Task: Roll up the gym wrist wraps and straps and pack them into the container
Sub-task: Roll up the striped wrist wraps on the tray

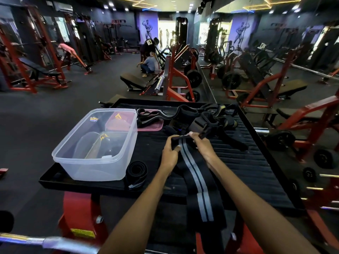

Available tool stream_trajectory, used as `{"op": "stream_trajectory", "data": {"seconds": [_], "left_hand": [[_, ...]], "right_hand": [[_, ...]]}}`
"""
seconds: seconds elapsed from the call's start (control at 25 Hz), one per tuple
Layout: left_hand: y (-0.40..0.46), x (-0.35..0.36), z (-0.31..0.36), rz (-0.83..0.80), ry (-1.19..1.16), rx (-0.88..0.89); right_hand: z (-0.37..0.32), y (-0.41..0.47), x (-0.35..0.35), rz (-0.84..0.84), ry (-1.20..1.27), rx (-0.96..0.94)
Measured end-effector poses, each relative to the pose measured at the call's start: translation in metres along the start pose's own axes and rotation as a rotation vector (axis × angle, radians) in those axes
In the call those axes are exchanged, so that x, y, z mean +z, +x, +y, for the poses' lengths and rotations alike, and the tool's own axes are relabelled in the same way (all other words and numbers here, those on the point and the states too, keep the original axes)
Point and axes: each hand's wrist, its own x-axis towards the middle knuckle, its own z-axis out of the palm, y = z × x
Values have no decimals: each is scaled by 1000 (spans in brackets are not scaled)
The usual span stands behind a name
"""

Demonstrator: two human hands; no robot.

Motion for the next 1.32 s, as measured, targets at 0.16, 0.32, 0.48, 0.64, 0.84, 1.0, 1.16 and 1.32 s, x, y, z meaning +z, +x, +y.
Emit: {"op": "stream_trajectory", "data": {"seconds": [0.16, 0.32, 0.48, 0.64, 0.84, 1.0, 1.16, 1.32], "left_hand": [[3, 0, -2, 71, -11, -44], [16, 1, -9, 65, 3, 27], [19, 3, -8, 44, 7, 61], [17, 3, -10, 95, 35, 72], [16, 4, -9, 33, 66, 139], [18, 3, -13, 75, 29, 51], [19, -1, -13, 58, 47, 78], [18, -1, -12, 28, 61, 89]], "right_hand": [[18, 8, -2, -46, 75, -61], [22, 26, -10, -85, 6, -194], [31, 35, -18, -153, 10, -233], [36, 38, -18, -162, 12, -231], [38, 43, -18, -125, -13, -224], [37, 43, -20, -91, -10, -281], [36, 43, -19, -109, 2, -279], [39, 45, -22, -128, -26, -289]]}}
